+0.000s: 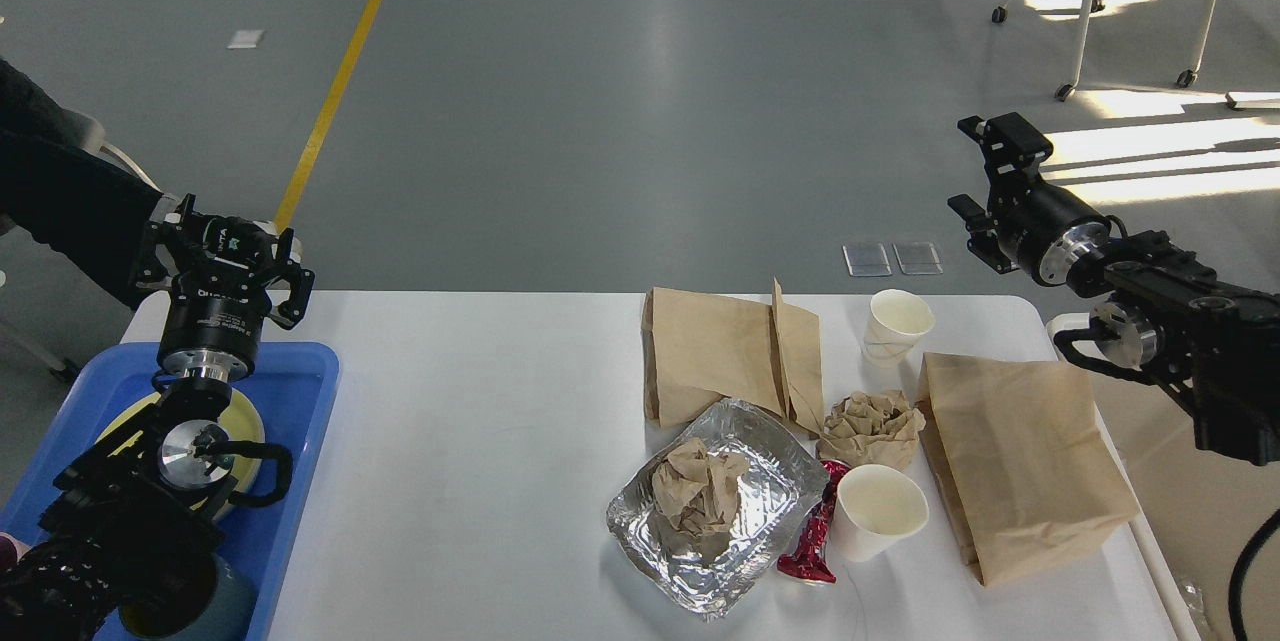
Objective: Tidy desktop
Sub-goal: 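Raise the right gripper off the table and swing it toward the flat paper bag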
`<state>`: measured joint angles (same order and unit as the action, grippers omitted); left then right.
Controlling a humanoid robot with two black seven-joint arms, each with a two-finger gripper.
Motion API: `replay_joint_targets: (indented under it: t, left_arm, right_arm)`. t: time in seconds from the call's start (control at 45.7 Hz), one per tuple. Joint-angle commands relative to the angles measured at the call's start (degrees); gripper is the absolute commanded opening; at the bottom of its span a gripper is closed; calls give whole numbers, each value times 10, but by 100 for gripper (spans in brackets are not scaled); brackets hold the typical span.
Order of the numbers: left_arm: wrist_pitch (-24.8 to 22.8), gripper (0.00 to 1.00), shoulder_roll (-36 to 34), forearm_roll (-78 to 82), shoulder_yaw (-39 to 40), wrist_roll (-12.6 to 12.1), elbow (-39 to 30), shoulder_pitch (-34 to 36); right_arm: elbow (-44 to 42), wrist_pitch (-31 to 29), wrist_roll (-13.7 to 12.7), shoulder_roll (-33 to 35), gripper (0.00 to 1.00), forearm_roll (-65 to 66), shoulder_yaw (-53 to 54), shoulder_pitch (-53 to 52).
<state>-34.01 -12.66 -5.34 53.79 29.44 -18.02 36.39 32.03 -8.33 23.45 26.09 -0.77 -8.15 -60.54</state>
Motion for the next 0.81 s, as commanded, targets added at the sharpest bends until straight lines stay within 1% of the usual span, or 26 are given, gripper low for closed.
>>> replay_joint_targets:
  t: [0.0, 0.066, 0.131, 0.197, 0.241, 0.285, 0.328, 0.394, 0.46, 0.504, 0.547, 0.591, 0.613, 0.701, 0.788]
  left_arm:
    - [0, 97, 0, 1, 0, 0, 0, 0]
    - [0, 97, 0, 1, 0, 0, 0, 0]
    - [0, 97, 0, 0, 0, 0, 0, 0]
    - [0, 97, 0, 0, 0, 0, 0, 0]
    - [0, 97, 0, 1, 0, 0, 0, 0]
    - [0, 97, 0, 1, 0, 0, 0, 0]
    - [0, 97, 0, 0, 0, 0, 0, 0]
    - [0, 97, 0, 0, 0, 0, 0, 0]
    - [0, 97, 0, 1, 0, 0, 0, 0]
    - [0, 97, 0, 0, 0, 0, 0, 0]
    - [0, 97, 0, 0, 0, 0, 0, 0]
    - [0, 97, 0, 0, 0, 0, 0, 0]
    - [0, 97, 0, 1, 0, 0, 0, 0]
    - [0, 97, 0, 0, 0, 0, -1, 0]
    - [0, 97, 0, 1, 0, 0, 0, 0]
  right_arm:
    - [0, -23, -22, -4, 100, 1, -148, -59]
    - [-5, -51, -40, -8, 100, 1, -215, -90]
    - [-7, -101, -69, -13, 100, 1, -271, -123]
    - [-6, -162, -109, -22, 100, 0, -307, -155]
    - [-7, -207, -141, -27, 100, 0, -322, -171]
    - [-7, -251, -181, -30, 100, 0, -329, -185]
    - [-7, -290, -225, -31, 100, 0, -332, -197]
    - [-7, -338, -305, -31, 100, -1, -332, -219]
    - [0, -373, -388, -31, 100, -4, -332, -236]
    - [1, -388, -432, -31, 100, -5, -333, -243]
    - [2, -397, -467, -31, 100, -5, -338, -248]
    - [13, -404, -487, -30, 100, -6, -344, -258]
    - [23, -407, -491, -28, 100, -7, -348, -265]
    - [73, -415, -490, -23, 100, -10, -374, -307]
    - [99, -414, -489, -19, 100, -11, -387, -328]
